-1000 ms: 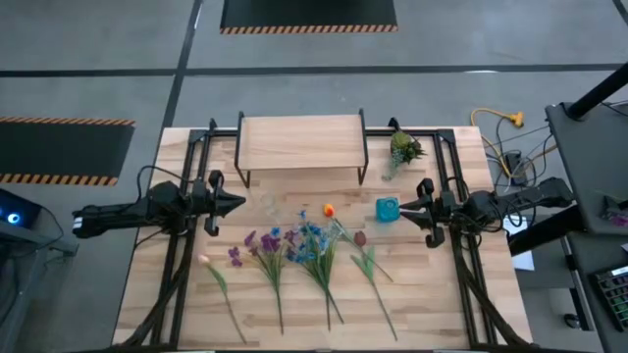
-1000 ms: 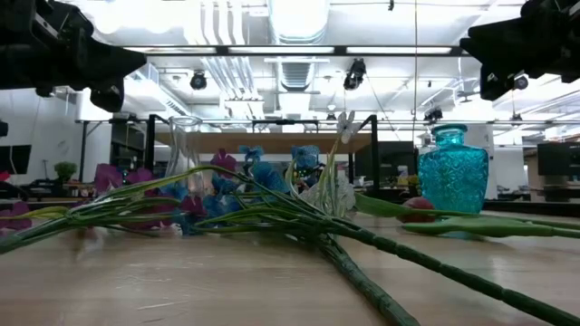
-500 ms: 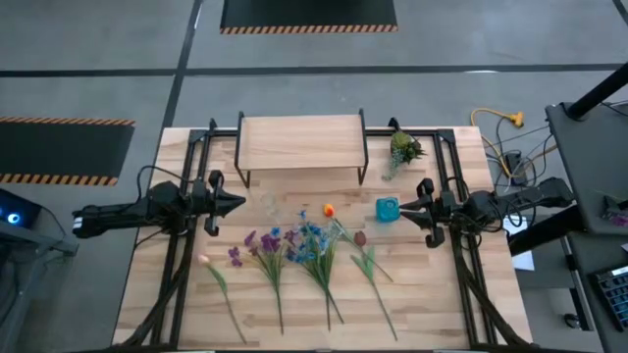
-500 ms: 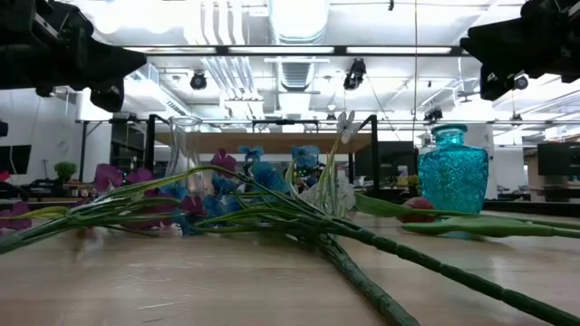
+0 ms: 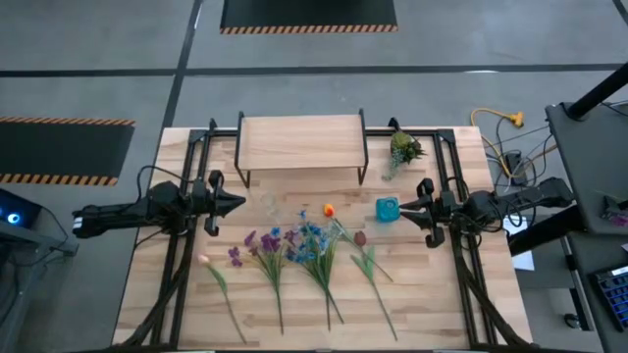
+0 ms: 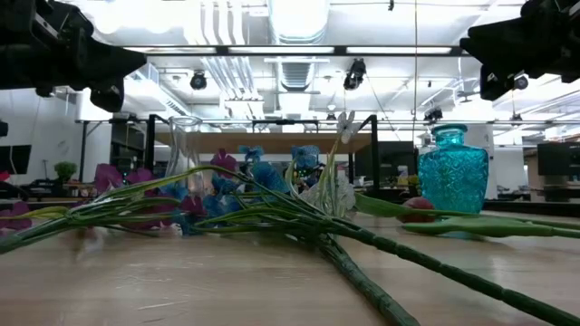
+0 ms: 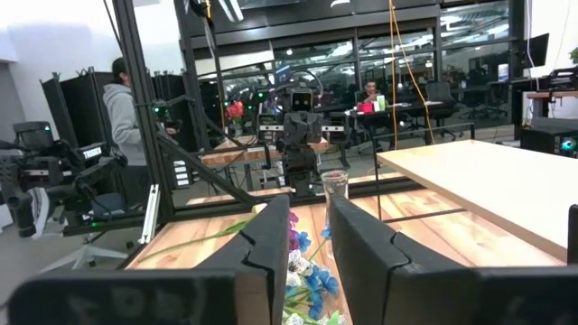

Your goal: Pick and place flowers into a vace then onto a shelf

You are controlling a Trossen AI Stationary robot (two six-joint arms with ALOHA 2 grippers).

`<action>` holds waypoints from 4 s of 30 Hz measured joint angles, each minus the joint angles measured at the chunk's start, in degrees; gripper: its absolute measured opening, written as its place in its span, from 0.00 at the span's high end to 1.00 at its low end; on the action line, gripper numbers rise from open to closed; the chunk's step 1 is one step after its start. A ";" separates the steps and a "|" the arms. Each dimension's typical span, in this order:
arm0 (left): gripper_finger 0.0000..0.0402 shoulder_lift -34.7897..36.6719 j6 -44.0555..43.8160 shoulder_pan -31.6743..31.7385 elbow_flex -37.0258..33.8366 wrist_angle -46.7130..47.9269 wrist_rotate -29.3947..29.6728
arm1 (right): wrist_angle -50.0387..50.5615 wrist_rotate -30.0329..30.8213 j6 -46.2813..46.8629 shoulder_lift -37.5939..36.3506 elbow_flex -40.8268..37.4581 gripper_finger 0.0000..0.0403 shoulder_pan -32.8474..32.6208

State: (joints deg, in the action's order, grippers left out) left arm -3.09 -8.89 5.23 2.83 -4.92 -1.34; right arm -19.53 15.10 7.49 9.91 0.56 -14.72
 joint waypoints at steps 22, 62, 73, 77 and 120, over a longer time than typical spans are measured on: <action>1.00 0.01 -0.01 -0.01 0.00 0.00 0.01 | 0.00 0.01 0.00 0.00 0.02 0.80 0.00; 1.00 0.00 -0.01 -0.01 0.00 0.01 0.01 | 0.01 0.00 -0.01 -0.02 0.00 0.83 -0.01; 1.00 0.02 1.27 0.00 0.00 -0.11 0.00 | -0.07 0.02 0.00 -0.01 0.01 0.80 0.00; 1.00 0.01 1.27 0.00 0.00 -0.13 0.00 | -0.07 0.02 0.00 -0.02 0.00 0.81 0.00; 1.00 -0.86 1.29 -0.02 0.00 -1.82 0.01 | 20.36 7.47 18.30 48.88 36.23 0.64 -6.90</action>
State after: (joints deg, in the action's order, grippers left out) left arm -3.95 -7.60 5.21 2.83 -6.75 -1.33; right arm 0.83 22.57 25.79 58.78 36.79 -21.62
